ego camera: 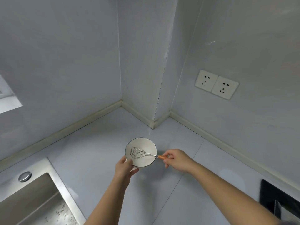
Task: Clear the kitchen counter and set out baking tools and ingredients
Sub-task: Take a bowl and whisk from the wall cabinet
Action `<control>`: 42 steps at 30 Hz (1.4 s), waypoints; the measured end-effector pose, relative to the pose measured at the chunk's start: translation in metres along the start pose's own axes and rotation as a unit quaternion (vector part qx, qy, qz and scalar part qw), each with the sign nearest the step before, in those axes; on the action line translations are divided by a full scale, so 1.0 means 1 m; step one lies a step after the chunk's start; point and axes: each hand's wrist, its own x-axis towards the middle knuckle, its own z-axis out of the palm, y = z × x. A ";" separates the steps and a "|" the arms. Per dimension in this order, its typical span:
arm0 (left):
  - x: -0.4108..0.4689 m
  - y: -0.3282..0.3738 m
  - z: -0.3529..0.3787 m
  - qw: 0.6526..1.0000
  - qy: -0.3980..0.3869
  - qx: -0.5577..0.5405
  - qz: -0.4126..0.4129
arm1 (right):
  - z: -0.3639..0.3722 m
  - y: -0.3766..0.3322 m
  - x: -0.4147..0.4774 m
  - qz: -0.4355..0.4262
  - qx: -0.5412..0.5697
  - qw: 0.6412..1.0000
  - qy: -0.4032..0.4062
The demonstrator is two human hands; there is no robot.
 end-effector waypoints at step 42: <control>0.040 0.000 -0.010 0.992 -0.092 0.007 -0.083 | 0.016 -0.005 0.060 0.120 0.098 0.982 0.105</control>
